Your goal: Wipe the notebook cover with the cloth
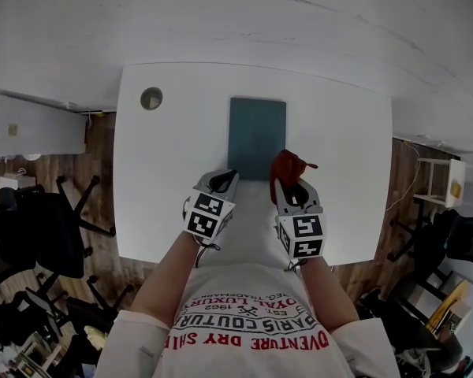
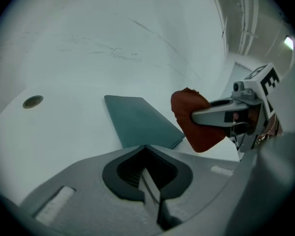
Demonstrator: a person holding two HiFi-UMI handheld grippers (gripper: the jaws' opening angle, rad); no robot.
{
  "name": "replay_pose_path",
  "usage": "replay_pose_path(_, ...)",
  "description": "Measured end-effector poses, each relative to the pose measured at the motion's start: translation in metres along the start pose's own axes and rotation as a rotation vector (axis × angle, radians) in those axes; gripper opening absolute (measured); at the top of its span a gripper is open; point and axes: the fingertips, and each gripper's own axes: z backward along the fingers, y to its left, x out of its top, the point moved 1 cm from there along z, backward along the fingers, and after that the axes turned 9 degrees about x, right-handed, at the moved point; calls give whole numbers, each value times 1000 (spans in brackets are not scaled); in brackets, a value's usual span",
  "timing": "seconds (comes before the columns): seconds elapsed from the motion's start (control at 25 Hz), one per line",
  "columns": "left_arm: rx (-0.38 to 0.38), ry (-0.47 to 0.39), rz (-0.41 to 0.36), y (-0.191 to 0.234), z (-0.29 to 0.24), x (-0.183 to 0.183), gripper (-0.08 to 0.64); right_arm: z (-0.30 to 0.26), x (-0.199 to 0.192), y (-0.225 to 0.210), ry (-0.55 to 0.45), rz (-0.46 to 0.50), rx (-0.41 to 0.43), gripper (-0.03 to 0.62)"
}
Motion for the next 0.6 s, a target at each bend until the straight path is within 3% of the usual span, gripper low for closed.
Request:
replay_pose_path(0.12, 1, 11, 3, 0, -1, -1, 9, -11, 10, 3, -1, 9, 13, 78)
replay_pose_path(0.36, -54, 53, 80, 2, -2, -1, 9, -44, 56, 14, -43, 53, 56, 77)
replay_pose_path(0.6, -62, 60, 85, 4, -4, -3, 9, -83, 103, 12, -81, 82, 76, 78)
